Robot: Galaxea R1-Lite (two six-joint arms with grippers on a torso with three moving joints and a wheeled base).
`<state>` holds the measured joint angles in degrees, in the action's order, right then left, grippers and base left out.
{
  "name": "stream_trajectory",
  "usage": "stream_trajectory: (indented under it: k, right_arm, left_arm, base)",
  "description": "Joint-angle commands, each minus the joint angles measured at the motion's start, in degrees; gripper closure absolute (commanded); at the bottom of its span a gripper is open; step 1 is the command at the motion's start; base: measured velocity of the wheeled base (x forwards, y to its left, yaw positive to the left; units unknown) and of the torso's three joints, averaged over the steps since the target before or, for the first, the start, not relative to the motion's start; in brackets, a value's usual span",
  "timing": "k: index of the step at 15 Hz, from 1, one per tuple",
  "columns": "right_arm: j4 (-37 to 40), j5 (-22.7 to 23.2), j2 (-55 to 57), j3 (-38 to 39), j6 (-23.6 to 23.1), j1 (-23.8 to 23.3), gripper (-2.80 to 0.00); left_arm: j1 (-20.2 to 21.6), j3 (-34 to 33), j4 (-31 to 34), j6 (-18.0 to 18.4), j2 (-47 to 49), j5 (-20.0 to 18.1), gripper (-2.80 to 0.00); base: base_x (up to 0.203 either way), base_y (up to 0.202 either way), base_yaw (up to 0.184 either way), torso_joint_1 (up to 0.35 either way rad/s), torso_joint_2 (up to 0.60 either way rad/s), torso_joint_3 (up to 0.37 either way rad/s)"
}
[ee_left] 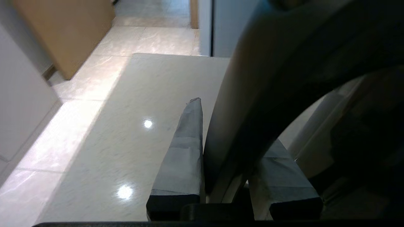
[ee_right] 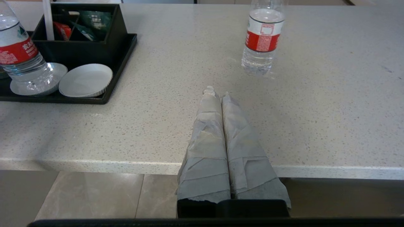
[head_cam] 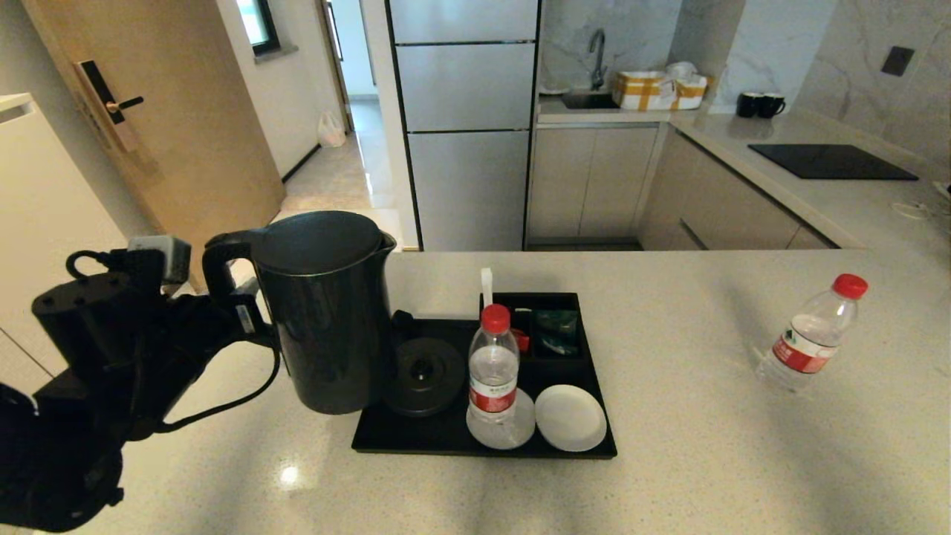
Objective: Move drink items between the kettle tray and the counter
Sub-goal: Return the kettle to its original position
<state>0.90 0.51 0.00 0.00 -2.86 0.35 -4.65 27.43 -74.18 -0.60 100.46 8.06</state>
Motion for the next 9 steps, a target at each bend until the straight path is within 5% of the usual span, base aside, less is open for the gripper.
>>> stream_trajectory:
  k: [1,9]
  right_arm:
    - [-0.02,0.02,-0.09,0.0,-0.04,0.0,0.0]
    - [-0.01,0.02,-0.09,0.0,-0.04,0.0,0.0]
  left_arm:
    - [-2.96,2.07,0.47,-0.1,1.13,1.39,0.0]
    - [-8.22,4.75,0.38,-3.31,6.4,5.08,0.0]
  base:
    - [0.0,0.0,0.0,0.0,0.0,0.0]
    - [0.0,0.0,0.0,0.0,0.0,0.0]
